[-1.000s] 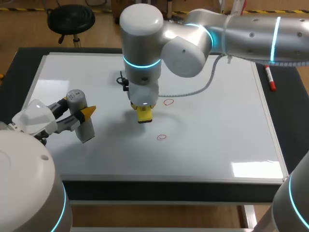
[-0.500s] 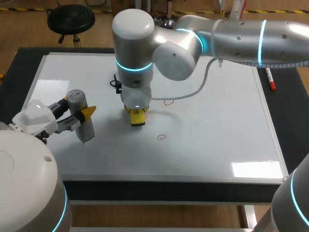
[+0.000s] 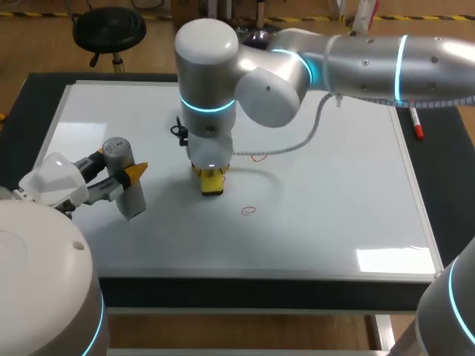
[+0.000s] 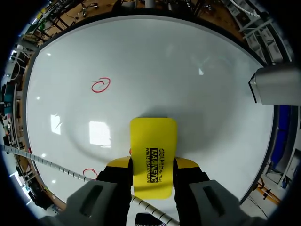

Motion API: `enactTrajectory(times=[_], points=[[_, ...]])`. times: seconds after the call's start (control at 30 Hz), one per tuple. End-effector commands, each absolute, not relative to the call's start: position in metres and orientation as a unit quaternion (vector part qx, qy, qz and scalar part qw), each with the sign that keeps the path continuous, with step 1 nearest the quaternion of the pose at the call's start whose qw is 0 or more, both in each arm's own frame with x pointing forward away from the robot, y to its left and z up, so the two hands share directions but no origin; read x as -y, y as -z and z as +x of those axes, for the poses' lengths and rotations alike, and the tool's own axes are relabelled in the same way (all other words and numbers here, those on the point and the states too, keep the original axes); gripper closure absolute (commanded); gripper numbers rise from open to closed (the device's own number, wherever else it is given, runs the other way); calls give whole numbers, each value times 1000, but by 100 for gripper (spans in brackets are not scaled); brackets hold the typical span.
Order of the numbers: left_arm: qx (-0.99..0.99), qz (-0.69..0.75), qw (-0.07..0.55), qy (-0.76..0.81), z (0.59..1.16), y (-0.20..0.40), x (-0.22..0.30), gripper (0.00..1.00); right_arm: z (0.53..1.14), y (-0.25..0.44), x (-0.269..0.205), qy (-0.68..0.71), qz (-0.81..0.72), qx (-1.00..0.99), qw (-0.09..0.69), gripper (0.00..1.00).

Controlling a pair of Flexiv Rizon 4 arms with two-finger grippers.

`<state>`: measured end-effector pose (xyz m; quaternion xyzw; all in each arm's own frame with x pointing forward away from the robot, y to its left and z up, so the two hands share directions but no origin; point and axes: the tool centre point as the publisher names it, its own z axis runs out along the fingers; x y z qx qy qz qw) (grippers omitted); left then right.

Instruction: Pick up the inspection probe, press it on each red-marked spot on the whiteboard one by one, put down the probe, pick up the eraser, and wipe off all the red marks.

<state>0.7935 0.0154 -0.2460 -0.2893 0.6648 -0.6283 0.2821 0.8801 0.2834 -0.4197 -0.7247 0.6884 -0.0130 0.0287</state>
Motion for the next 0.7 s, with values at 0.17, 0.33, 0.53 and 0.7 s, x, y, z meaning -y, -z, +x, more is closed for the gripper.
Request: enactTrajectory(times=[0.17,0.33,0.53,0.7], points=[[-665,-292,285,626,795,245,-12,100,884,427,-283,7,-727,-686,17,100],[-665,-292,285,626,795,245,-12,100,885,430,-281,6,-725,-688,14,100],[-665,-292,285,626,795,245,-12,100,887,433,-273,8,-720,-694,9,100],[-665,-292,285,626,795,245,-12,100,889,433,-261,14,-712,-702,7,100]])
